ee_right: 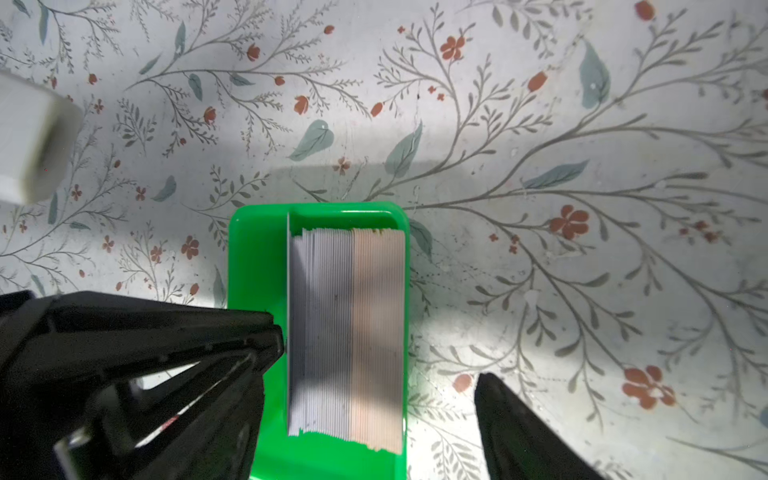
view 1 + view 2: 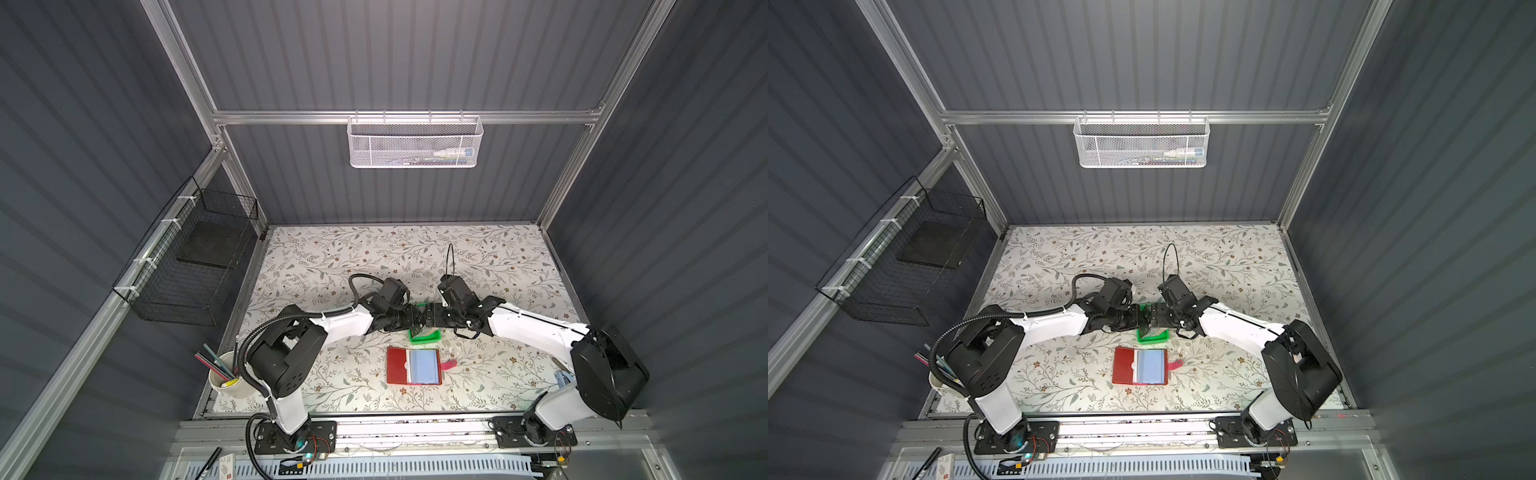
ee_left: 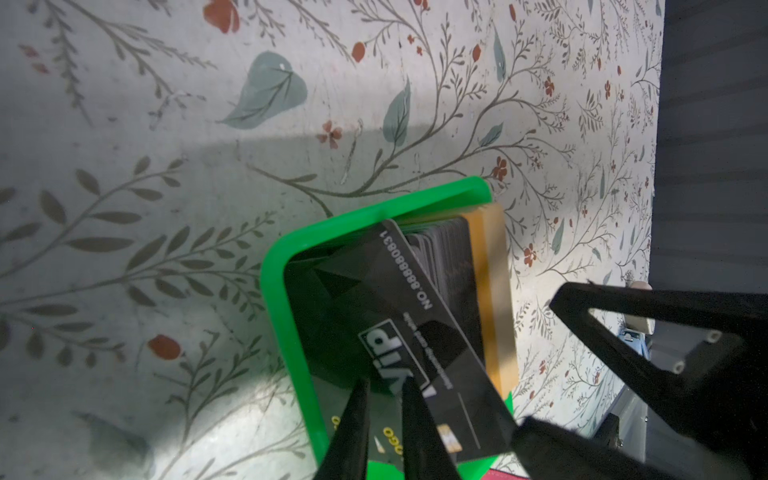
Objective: Put the credit cards into the card holder
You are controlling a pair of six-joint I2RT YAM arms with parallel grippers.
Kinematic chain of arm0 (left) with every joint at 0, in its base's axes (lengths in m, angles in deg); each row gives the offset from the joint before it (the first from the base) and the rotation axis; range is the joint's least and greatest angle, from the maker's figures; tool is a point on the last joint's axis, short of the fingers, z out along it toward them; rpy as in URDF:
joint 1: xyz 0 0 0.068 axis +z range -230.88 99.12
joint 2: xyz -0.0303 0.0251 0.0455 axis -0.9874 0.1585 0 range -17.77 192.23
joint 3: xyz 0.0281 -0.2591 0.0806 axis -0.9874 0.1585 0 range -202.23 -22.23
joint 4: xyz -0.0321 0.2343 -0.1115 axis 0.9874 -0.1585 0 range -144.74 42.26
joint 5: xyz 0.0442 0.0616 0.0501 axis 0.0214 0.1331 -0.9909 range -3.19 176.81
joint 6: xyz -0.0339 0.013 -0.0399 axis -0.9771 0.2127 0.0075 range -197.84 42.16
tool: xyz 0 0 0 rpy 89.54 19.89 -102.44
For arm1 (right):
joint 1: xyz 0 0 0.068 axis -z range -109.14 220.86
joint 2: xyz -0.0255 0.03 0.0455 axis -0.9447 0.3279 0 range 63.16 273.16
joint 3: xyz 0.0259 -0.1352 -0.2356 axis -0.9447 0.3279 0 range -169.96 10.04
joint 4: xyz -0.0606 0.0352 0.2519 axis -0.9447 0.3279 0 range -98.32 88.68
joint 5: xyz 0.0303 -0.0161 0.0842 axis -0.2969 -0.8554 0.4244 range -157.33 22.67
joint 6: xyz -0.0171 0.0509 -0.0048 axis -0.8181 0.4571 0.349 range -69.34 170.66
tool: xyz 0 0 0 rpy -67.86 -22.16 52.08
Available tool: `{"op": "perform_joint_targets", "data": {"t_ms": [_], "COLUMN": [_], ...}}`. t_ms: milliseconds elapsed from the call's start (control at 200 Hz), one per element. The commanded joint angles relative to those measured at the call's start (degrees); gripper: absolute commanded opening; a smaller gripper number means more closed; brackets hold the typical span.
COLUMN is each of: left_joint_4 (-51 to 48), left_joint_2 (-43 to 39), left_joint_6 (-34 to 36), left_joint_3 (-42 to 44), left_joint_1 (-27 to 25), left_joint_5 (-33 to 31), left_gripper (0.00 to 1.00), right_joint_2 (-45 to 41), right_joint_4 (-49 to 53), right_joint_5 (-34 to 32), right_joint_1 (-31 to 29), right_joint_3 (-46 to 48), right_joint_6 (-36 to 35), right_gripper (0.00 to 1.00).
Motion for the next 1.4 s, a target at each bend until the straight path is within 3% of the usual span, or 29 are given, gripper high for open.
{"op": "perform_joint_targets", "data": {"t_ms": [0,100,315,410,1231,1396], "left_joint_4": [-0.87,-0.48,-0.5,-0.37,-0.24,-0.37], "left_joint_2": [2.36,2.53,1.99,1.75,-0.05,-0.43], "left_joint_6": [-0.2,-0.4,-0.48,-0.63,-1.27,-1.33], "left_joint_3": [0.6,0.71,1.11,1.26,1.98,1.97], "left_joint_1": [0.33,0.33,0.27,0.32,0.26,0.3], "left_joint_5": [0.5,0.74,0.52,0.44,0.12,0.11], "left_gripper": [0.18,0.18,0.19,0.18,0.19,0.19], "right_joint_2": [-2.24,-3.66,-2.9,-2.17,4.65,4.35], "right_joint_4": [1.35,0.66,-0.26,-0.78,-3.09,-2.94], "right_joint_5": [0.57,2.18,6.19,6.75,9.11,8.77], "right_joint_1": [0.26,0.22,0.22,0.22,0.07,0.02], "right_joint_3": [0.3,0.96,0.23,-0.04,-1.98,-2.19], "right_joint_6": [-0.12,0.18,1.2,1.63,3.83,3.82], "right_gripper": [0.81,0.75,0.46,0.4,0.2,0.11]}}
